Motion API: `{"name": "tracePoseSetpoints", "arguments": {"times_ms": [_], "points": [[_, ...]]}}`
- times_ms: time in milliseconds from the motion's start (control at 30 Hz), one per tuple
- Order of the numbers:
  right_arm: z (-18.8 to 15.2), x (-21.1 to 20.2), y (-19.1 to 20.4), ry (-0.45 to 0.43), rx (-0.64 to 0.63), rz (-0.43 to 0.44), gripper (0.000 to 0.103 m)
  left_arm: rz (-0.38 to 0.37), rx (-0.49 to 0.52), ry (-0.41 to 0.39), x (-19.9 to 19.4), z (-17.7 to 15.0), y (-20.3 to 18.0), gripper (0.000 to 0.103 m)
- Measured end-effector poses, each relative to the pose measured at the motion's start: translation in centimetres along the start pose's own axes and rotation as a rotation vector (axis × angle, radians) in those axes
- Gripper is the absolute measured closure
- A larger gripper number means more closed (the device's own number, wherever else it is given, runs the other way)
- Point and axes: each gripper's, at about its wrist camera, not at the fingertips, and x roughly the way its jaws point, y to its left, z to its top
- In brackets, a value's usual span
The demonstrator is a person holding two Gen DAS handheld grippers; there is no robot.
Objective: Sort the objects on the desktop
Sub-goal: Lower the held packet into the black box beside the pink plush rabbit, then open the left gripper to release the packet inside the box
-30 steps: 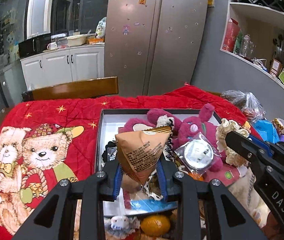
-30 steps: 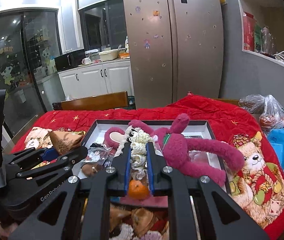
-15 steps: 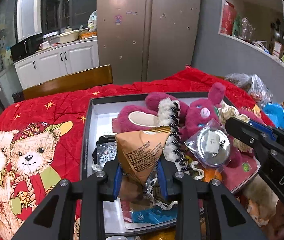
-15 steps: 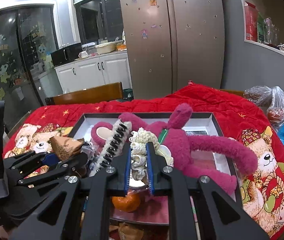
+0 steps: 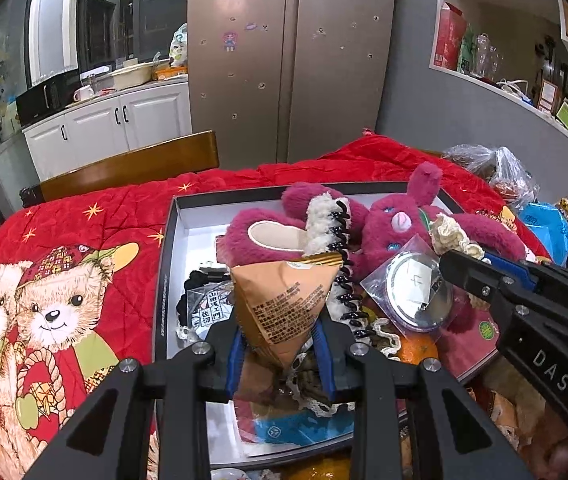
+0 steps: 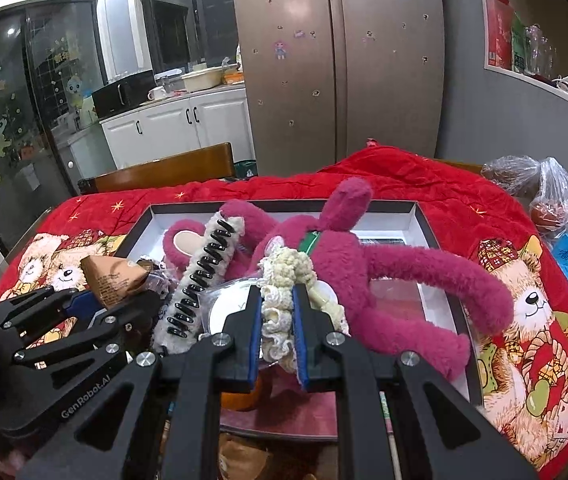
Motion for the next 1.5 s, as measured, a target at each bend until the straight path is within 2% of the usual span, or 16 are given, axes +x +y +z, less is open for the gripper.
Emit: {"name": "tracePoseSetpoints", "arguments": {"times_ms": [300, 333, 367, 400, 467, 500, 533, 567, 633, 733, 900, 1100, 1167, 1300, 1500], "points": [[0.1, 0.0, -0.1, 0.001, 0.007, 0.014, 0.088, 0.004, -0.011, -0.002, 0.0, 0.0, 0.2, 0.07], [0.2, -0.2, -0.2, -0.009, 0.014, 0.015, 0.088, 0.005, -0.017, 0.0, 0.0, 0.0, 0.4, 0.064], [0.2, -0.3, -0.2, -0.015, 0.015, 0.018, 0.087, 0.005, -0.022, 0.0, 0.0, 0.0, 0.5, 0.054], [0.3, -0.6, -0.2, -0.023, 0.015, 0.021, 0.083, 0.002, -0.025, -0.005, -0.1, 0.0, 0.6, 0.049], [0.6, -1.3, -0.4, -0.054, 0.019, 0.015, 0.06, 0.013, -0.036, -0.025, -0.6, 0.2, 0.8, 0.033], [0.6, -1.6, -0.4, -0.07, 0.02, 0.01, 0.04, 0.018, -0.038, -0.025, -0.7, 0.3, 0.8, 0.029], [0.7, -2.2, -0.4, -0.105, 0.02, 0.003, 0.029, 0.024, -0.039, -0.021, -0.8, 0.4, 0.8, 0.022], [0.8, -2.5, -0.4, -0.126, 0.019, -0.002, 0.026, 0.034, -0.038, -0.015, -0.9, 0.6, 0.8, 0.022], [1.0, -3.2, -0.2, -0.156, 0.015, 0.006, 0.009, 0.046, -0.031, -0.027, -1.2, 0.6, 0.8, 0.022], [1.2, -3.8, -0.1, -0.172, 0.011, 0.009, 0.001, 0.061, -0.019, -0.05, -1.7, 0.7, 0.8, 0.022], [1.5, -3.8, -0.2, -0.155, 0.022, 0.019, 0.0, 0.042, -0.019, -0.052, -2.0, 0.8, 0.8, 0.022], [1.5, -3.8, -0.7, -0.138, 0.046, 0.049, 0.0, 0.078, -0.026, -0.059, -2.3, 0.9, 0.8, 0.022], [1.6, -4.2, -0.5, -0.143, 0.046, 0.043, 0.0, 0.094, -0.055, -0.086, -3.1, 0.9, 1.1, 0.022], [1.8, -5.0, 0.1, -0.153, 0.041, 0.057, 0.0, 0.035, -0.071, -0.106, -4.7, 1.5, 1.2, 0.022], [2.6, -7.8, 1.8, -0.167, 0.018, 0.056, 0.0, 0.052, -0.042, -0.144, -8.0, 2.0, 0.3, 0.022]]}}
